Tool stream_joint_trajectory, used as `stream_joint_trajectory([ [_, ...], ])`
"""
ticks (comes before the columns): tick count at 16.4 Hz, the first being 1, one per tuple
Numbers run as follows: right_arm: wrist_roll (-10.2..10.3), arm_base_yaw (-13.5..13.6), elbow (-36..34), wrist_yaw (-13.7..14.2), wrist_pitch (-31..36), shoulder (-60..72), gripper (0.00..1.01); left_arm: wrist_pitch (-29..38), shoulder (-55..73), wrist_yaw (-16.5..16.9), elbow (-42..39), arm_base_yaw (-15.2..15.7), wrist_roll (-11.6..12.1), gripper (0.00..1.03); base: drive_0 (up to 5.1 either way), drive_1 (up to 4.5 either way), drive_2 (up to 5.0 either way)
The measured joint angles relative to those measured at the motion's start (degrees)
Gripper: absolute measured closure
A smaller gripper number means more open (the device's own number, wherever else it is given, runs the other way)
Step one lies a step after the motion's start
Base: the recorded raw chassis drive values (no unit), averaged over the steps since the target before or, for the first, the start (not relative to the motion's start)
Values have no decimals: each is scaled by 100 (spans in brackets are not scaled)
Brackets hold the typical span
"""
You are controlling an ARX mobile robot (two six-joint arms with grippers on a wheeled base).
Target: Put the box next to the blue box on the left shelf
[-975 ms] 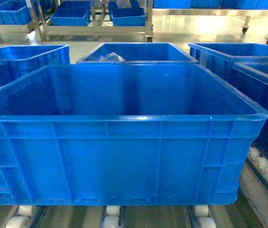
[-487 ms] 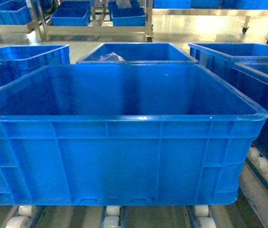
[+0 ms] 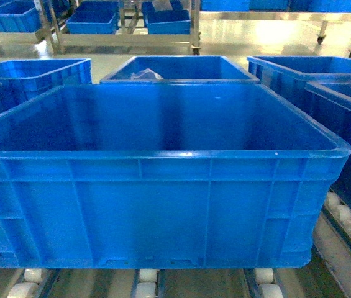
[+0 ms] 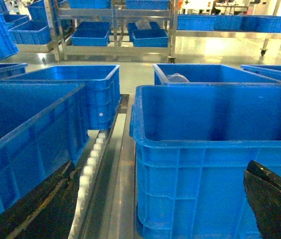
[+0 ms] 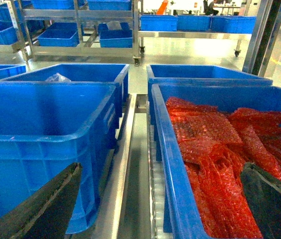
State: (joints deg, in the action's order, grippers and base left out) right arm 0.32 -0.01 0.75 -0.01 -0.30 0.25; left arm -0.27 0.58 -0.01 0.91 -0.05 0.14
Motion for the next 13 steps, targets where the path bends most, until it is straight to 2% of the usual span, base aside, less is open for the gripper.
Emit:
stream_joint_trajectory([
  [13, 0, 0, 0, 0, -2, 0, 3, 0, 0, -2, 0, 0, 0, 5, 0, 0, 0],
])
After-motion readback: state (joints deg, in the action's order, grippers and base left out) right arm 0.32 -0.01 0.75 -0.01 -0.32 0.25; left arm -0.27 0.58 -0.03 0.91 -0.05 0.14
